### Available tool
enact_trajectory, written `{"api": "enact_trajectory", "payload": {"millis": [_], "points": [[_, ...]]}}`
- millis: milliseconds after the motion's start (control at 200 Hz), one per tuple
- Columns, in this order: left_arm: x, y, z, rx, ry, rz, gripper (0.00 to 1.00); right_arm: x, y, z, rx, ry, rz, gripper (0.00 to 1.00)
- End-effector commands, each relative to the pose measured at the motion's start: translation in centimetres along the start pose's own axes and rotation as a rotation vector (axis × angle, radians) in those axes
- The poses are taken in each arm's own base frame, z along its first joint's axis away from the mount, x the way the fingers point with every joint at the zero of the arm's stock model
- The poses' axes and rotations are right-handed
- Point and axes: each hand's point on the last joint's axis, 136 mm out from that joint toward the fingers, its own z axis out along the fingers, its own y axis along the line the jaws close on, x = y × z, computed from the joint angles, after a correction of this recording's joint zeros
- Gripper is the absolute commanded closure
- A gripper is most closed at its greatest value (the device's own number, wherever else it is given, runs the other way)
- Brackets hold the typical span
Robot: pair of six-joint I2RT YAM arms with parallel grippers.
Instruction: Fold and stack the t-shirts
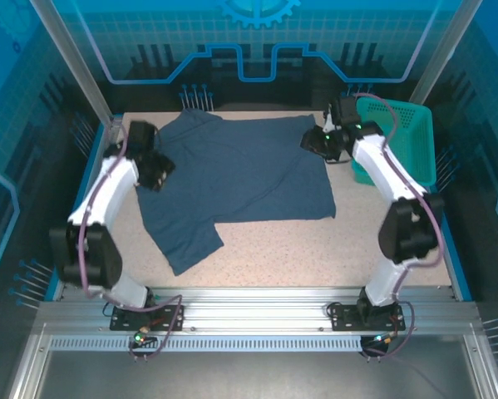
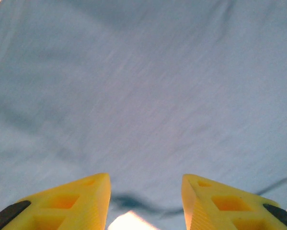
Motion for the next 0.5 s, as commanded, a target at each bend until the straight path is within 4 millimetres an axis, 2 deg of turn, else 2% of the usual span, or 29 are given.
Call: {"api": "enact_trajectory", "payload": {"millis": [0, 75, 125, 285, 370, 495], "points": [[7.0, 8.9, 0.8, -0.237, 0.152, -0.047, 0.55, 3.9, -1.6, 0.9, -0.049, 0.056, 0.031, 0.55], [10.6, 12.1, 0.5, -0.265, 0.202, -0.052, 0.56, 6.5, -2.2, 0.1, -0.080, 0.098, 0.032, 0.55], [12.2, 13.7, 0.6, -0.280, 0.230, -0.052, 0.56, 8.1, -2.6, -0.2, -0.097, 0.125, 0.034, 0.55], [14.4, 16.8, 2.1, -0.337, 0.269, -0.072, 0.56, 11.9, -4.3, -1.1, -0.086, 0.183, 0.055, 0.55], [14.5, 17.0, 3.0, -0.322, 0.262, -0.060, 0.54, 12.7, -4.8, -1.7, -0.078, 0.189, 0.050, 0.55], [14.7, 15.6, 4.6, -0.250, 0.271, -0.065, 0.53, 13.3, -5.3, -2.1, -0.063, 0.195, 0.042, 0.54]]}}
